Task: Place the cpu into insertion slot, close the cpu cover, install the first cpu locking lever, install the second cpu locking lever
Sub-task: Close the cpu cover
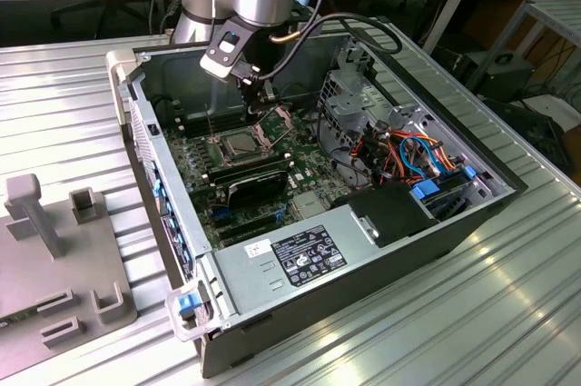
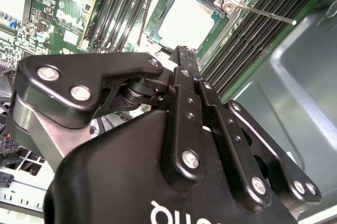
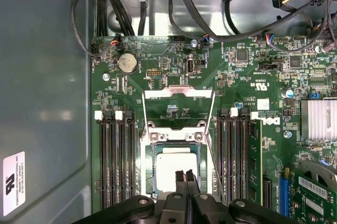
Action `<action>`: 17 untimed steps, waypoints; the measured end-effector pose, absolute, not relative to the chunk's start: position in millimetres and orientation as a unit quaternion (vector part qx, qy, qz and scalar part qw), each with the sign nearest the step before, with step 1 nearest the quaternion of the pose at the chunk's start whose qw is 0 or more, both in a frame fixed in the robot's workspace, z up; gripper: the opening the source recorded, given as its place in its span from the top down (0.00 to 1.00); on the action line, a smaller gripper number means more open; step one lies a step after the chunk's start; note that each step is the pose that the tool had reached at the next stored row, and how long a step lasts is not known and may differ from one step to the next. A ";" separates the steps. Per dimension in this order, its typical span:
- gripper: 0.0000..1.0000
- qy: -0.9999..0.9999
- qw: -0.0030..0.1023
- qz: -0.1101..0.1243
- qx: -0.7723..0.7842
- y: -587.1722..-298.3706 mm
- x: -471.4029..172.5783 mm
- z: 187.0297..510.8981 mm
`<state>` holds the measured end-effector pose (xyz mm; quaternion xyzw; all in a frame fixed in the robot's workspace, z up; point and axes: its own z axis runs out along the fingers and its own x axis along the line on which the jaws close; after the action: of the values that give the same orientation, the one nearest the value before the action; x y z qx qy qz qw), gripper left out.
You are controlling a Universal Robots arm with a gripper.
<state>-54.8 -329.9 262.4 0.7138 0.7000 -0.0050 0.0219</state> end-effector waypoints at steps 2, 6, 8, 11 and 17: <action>0.89 0.700 0.022 -0.005 0.714 -329.9 -54.6 262.4; 0.89 0.700 0.022 -0.005 0.714 -329.9 -53.6 262.4; 0.89 0.700 0.022 -0.005 0.714 -329.9 -53.5 262.4; 0.89 0.700 0.022 -0.005 0.714 -329.9 -53.4 262.4; 0.89 0.700 0.022 -0.005 0.714 -329.9 -51.4 262.3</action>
<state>-51.4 -329.9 262.3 0.7137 0.7001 -0.0050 0.0219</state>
